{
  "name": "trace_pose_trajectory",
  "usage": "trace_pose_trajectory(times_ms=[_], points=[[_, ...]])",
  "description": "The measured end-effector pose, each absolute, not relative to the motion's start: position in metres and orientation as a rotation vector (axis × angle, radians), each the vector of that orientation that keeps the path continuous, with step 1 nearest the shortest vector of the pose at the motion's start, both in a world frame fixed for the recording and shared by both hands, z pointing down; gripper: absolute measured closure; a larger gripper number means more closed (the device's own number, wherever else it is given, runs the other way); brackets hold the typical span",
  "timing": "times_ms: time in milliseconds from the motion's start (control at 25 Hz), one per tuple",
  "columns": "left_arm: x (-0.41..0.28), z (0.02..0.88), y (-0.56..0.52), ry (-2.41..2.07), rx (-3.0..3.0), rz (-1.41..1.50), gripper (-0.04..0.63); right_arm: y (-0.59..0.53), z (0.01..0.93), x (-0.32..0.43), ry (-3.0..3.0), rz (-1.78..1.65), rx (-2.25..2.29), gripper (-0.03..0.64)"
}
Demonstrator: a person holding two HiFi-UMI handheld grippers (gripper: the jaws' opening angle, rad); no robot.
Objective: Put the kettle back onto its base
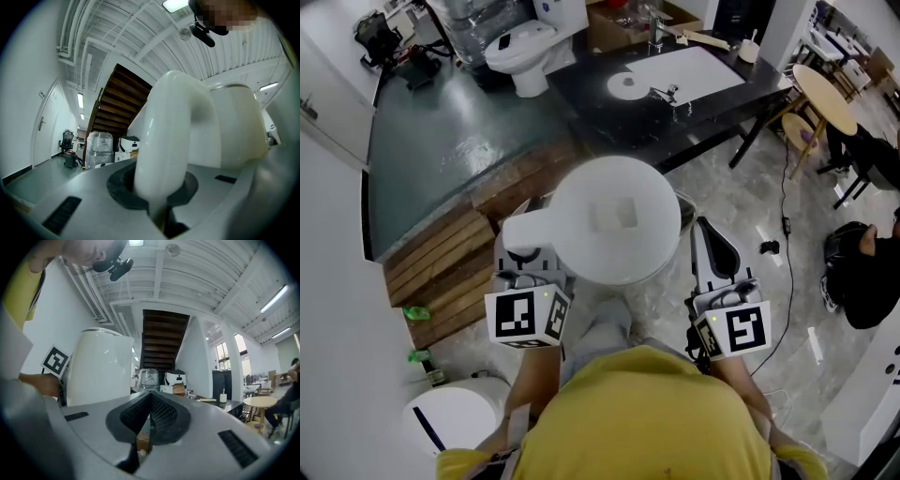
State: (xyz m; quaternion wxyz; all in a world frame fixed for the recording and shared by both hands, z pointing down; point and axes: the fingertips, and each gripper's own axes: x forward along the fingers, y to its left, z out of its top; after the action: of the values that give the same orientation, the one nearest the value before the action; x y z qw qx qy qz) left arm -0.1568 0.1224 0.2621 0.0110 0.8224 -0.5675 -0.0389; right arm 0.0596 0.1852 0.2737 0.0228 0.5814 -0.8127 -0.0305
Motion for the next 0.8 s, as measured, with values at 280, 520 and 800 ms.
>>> trace_pose_trajectory(times_ms=[280,520,800], points=[[-0.155,0.261,0.049,-1.699,2.627,-0.125,0.554,0.111,0.269,0.057,-2.484,-0.115,1.857,0.601],[-0.156,0.261,-0.002,-1.625,2.689,-0.112,0.554,0.072,0.271,0.05,-2.437,-0.123,1.918,0.601],[-0.156,0.267,-0.047,-1.592,2.683,-0.105,0.554,0.037,0.27,0.052,-2.397,-0.124,1.934,0.601]])
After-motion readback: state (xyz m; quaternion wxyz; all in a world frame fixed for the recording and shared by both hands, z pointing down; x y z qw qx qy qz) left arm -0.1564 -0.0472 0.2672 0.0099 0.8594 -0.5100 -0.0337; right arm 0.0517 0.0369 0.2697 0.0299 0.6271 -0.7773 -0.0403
